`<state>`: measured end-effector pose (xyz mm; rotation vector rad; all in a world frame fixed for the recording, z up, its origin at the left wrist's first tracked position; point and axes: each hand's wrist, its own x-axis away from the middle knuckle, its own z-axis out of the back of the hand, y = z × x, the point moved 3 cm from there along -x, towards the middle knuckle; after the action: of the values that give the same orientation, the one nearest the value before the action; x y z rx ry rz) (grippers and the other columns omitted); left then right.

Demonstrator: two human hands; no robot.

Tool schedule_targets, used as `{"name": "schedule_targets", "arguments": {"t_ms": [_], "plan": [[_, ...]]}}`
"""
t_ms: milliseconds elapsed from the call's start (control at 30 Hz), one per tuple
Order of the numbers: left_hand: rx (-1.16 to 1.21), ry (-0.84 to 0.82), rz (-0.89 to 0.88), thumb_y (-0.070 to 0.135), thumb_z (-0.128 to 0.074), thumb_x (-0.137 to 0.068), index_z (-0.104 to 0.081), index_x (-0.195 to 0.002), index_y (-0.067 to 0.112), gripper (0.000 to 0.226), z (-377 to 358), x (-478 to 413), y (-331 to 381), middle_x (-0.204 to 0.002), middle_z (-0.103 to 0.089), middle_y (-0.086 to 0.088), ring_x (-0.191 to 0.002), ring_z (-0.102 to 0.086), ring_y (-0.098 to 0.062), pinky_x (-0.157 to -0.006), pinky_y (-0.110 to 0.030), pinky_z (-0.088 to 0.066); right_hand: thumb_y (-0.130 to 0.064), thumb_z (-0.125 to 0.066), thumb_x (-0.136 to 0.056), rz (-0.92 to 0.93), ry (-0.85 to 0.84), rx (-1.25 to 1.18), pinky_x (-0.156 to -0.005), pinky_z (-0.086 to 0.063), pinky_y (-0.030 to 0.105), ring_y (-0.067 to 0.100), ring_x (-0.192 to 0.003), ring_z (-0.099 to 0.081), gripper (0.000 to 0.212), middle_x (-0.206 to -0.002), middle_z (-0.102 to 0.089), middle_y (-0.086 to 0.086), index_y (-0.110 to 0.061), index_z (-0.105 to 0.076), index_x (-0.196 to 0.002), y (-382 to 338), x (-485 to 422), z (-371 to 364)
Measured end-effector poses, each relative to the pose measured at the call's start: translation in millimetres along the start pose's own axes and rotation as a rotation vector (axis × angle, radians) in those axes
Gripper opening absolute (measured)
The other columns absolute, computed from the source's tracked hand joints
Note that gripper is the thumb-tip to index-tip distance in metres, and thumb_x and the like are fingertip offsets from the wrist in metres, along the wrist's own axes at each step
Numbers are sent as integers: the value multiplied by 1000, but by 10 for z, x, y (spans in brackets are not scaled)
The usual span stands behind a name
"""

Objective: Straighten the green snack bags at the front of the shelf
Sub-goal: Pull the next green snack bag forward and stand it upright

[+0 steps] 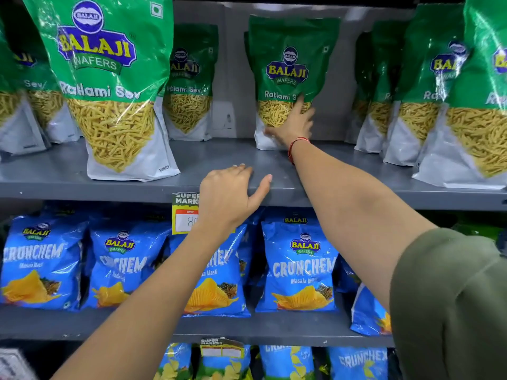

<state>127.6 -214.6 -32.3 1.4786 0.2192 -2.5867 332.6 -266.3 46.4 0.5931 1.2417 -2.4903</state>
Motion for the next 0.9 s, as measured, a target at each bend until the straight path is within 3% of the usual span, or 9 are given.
{"name": "schedule_targets", "arguments": {"t_ms": [467,900], "plan": [[-8,-26,-18,57,-23,-92,-71,-81,7,70,-25,10,-13,-79,-73,-9,-71,-68,-28,-53,-36,-46,-31,-83,-69,52,28,15,-102,-40,48,39,-133,-28,109,-148,-17,19,-18,-10,-149,-36,277,232],[-3,-86,-40,72,-23,-86,-69,-79,9,79,51,30,13,-77,-71,-7,-69,-66,-26,-52,-34,-43,-41,-80,-67,166,122,43,-84,-46,43,36,-119,-38,107,-136,-31,15,-22,-15,-149,-4,949,676]]}}
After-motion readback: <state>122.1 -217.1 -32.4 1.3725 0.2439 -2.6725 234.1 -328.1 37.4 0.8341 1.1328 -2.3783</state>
